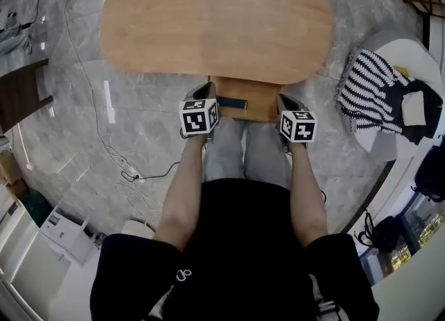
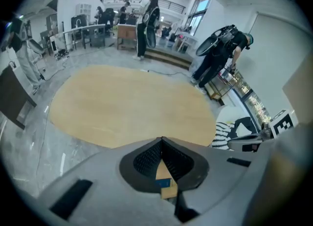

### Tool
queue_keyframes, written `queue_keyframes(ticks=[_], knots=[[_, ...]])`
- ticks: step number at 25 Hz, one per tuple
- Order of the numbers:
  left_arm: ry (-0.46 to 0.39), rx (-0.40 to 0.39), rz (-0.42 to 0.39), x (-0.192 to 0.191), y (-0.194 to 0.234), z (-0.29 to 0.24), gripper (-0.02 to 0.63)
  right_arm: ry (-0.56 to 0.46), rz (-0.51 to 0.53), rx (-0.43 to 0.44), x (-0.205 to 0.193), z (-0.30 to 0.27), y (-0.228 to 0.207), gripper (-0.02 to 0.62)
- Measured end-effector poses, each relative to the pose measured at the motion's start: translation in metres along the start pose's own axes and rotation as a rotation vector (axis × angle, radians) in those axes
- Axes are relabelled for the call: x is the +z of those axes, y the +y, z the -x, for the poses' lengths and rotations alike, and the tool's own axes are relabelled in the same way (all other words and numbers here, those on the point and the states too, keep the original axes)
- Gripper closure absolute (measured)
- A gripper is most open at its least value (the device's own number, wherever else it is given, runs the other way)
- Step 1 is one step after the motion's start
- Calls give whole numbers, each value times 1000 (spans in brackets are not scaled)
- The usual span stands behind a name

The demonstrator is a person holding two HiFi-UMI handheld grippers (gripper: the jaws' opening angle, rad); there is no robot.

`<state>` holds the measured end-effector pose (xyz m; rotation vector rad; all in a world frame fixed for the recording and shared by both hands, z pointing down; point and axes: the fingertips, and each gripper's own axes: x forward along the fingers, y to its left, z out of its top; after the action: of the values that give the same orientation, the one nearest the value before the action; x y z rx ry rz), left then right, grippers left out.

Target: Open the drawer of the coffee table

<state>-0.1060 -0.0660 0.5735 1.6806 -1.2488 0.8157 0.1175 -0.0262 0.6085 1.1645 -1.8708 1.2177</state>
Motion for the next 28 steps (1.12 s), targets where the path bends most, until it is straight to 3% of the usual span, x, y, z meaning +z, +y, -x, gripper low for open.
queue_keyframes(ticks=[4, 9, 18, 22, 28], knots=[[-60, -13, 22, 28, -12, 18, 597, -84, -22, 14, 34, 21, 8, 584], [-145, -2, -88, 72, -33, 46, 597, -208, -30, 15, 83, 54, 12, 584], [-347, -35, -30, 153, -62, 104, 597, -387, -7, 25, 157, 108, 41, 584], [-446, -49, -15, 189, -72, 139, 597, -479, 36, 20, 198, 142, 59, 584], [-585, -68, -54, 238, -88, 192, 597, -643, 139, 24, 266, 198, 94, 584]])
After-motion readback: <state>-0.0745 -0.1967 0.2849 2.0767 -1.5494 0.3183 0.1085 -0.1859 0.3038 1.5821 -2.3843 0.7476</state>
